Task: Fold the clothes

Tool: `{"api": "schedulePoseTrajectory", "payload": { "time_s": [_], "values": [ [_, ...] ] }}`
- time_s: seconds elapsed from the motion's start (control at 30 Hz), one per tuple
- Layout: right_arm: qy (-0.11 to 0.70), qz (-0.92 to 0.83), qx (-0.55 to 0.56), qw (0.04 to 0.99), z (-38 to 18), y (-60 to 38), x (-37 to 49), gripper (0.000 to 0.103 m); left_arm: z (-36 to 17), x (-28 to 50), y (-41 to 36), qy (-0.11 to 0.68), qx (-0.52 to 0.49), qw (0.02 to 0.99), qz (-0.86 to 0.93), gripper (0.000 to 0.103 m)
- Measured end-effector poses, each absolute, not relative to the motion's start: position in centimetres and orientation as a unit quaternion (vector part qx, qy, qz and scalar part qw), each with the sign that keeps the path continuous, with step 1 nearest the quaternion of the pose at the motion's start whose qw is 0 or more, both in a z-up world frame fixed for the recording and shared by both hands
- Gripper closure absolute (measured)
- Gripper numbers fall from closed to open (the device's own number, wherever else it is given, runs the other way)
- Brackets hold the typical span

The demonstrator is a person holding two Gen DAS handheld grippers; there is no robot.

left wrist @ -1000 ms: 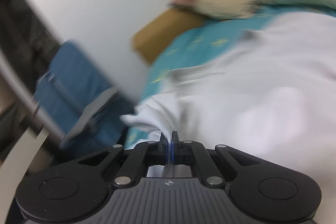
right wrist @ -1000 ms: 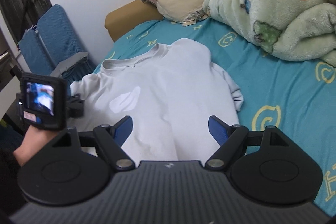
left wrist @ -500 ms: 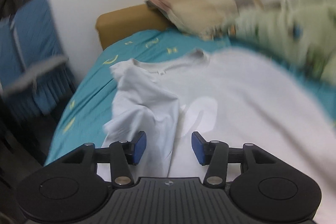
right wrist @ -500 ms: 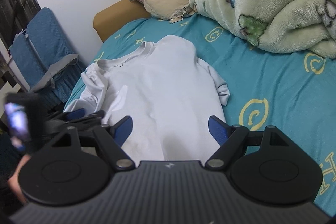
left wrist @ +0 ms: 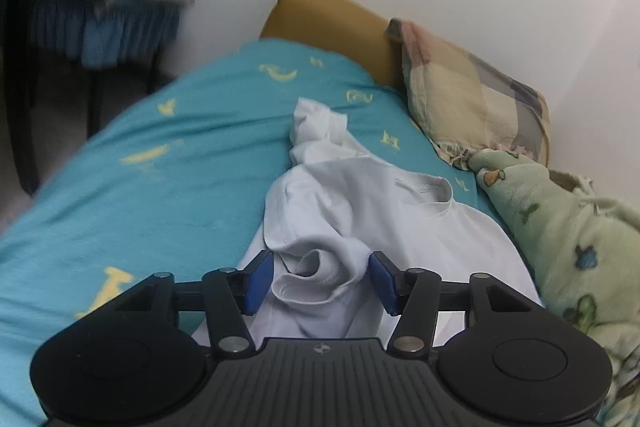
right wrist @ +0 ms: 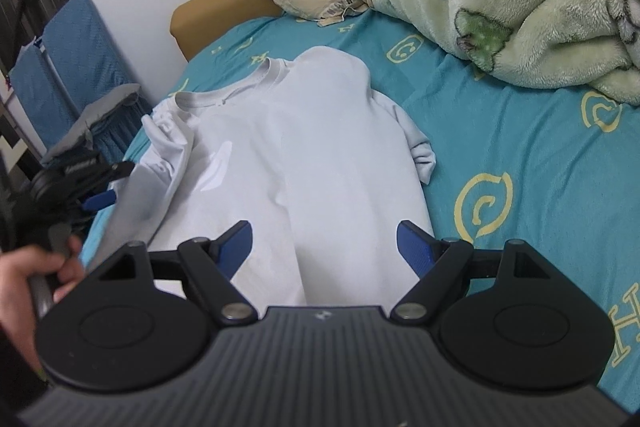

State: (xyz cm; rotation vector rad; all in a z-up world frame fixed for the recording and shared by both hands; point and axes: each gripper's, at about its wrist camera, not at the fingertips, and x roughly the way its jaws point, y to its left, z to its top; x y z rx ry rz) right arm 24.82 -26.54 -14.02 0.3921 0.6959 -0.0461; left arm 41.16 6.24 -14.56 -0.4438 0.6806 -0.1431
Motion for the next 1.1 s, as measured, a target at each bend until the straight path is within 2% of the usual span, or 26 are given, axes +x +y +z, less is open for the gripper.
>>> {"api": "schedulePoseTrajectory", "payload": {
  "time_s": [0.03,0.07,0.17,0.4,0.57,0.7,0.77,0.83,0.87,0.9,0.97,1.0,1.1],
  "values": [
    [0.342,-0.022,0.191,0.920,-14.2,-26.5,24.9,0.022,-14.8,41.8,6.5,0.335,-0.221,0.914,-0.067,0.051],
    [0.344,-0.021,0.191,0.919,-14.3,-26.5,24.9,0.022,-15.0,42.5,6.9,0.339,-0.226,0.911,-0.065,0.057],
    [0.349,-0.022,0.184,0.918,-14.7,-26.3,25.0,0.022,-15.6,43.9,7.9,0.351,-0.239,0.904,-0.051,0.096],
    [0.359,-0.028,0.159,0.919,-15.2,-25.6,25.3,0.022,-12.6,43.0,14.3,0.276,-0.245,0.929,-0.025,0.098],
    [0.360,-0.025,0.131,0.923,-15.3,-24.5,25.6,0.022,-8.9,42.9,20.5,0.235,-0.183,0.952,0.077,0.099],
    [0.362,-0.027,0.114,0.925,-15.4,-24.0,25.9,0.022,-10.1,43.5,23.9,0.267,-0.071,0.946,0.171,0.098],
    [0.363,-0.029,0.110,0.925,-15.6,-24.0,26.1,0.022,-11.7,43.5,25.2,0.294,-0.071,0.937,0.174,0.098],
    [0.365,-0.031,0.107,0.924,-15.7,-23.9,26.3,0.022,-13.0,42.8,26.5,0.303,-0.101,0.932,0.173,0.084],
    [0.366,-0.032,0.105,0.924,-15.8,-23.8,26.3,0.022,-13.5,42.6,27.0,0.306,-0.119,0.929,0.172,0.065],
    [0.367,-0.032,0.103,0.924,-15.8,-23.8,26.3,0.022,-13.9,42.3,27.2,0.308,-0.131,0.927,0.169,0.055],
    [0.367,-0.032,0.101,0.924,-15.9,-23.7,26.4,0.022,-14.3,41.1,27.1,0.306,-0.131,0.929,0.160,0.051],
    [0.366,-0.031,0.101,0.924,-15.9,-23.6,26.4,0.022,-14.3,40.4,26.6,0.307,-0.128,0.931,0.153,0.041],
    [0.360,-0.028,0.101,0.927,-15.6,-23.6,26.5,0.022,-13.6,37.5,23.1,0.311,-0.090,0.936,0.141,0.026]
  ]
}}
